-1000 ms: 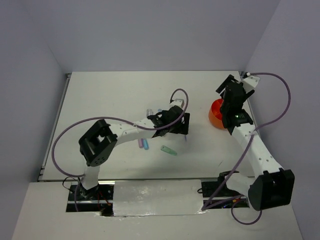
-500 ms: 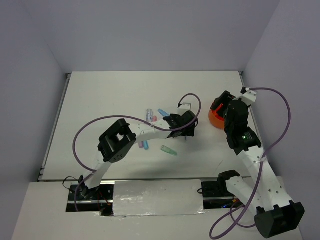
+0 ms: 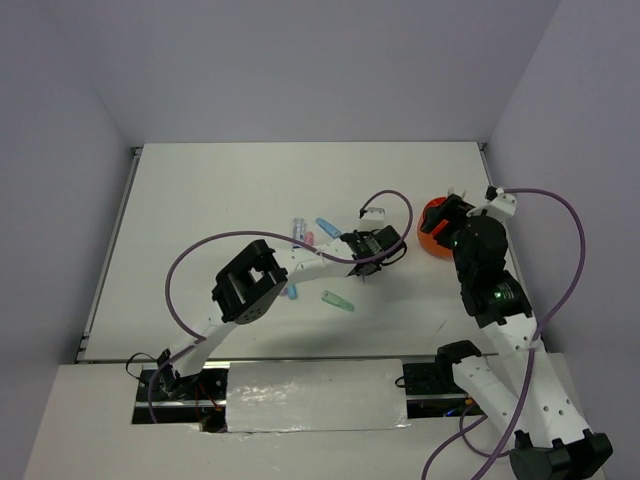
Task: Sort the stationery into containers
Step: Pick up the pen from the center of the board.
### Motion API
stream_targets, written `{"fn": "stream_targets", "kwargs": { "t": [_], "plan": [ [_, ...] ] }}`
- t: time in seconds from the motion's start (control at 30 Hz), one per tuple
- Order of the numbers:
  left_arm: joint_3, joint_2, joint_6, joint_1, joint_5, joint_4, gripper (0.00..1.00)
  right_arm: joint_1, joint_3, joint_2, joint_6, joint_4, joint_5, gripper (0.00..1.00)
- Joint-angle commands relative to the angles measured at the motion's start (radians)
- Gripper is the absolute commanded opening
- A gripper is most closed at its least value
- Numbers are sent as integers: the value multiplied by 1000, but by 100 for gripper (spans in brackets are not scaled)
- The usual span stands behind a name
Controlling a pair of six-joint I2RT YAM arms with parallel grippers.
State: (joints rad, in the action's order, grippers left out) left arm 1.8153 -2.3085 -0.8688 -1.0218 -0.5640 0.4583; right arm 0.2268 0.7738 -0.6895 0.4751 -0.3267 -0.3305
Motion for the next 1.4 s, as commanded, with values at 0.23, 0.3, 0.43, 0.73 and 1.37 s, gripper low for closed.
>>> {"fn": "stream_targets", "kwargs": {
  "t": [0.23,0.3,0.43,0.73,1.37],
  "plan": [
    [-377,170,37,37,214,-300,0,3,-24,-25,28,52,258,82],
    [-427,256,76,37,220,-404,0,5,-44,-66,49,69,281,82],
    [-641,408,152,40,272,-689,0,6,-93,-108,109,162,378,92],
    [-896,589,192,42,418,-1113,0,43,-171,-229,204,280,406,94],
    [-1047,713,185,46,411,-1307,99,115,-151,-321,243,404,469,0]
  ]
}}
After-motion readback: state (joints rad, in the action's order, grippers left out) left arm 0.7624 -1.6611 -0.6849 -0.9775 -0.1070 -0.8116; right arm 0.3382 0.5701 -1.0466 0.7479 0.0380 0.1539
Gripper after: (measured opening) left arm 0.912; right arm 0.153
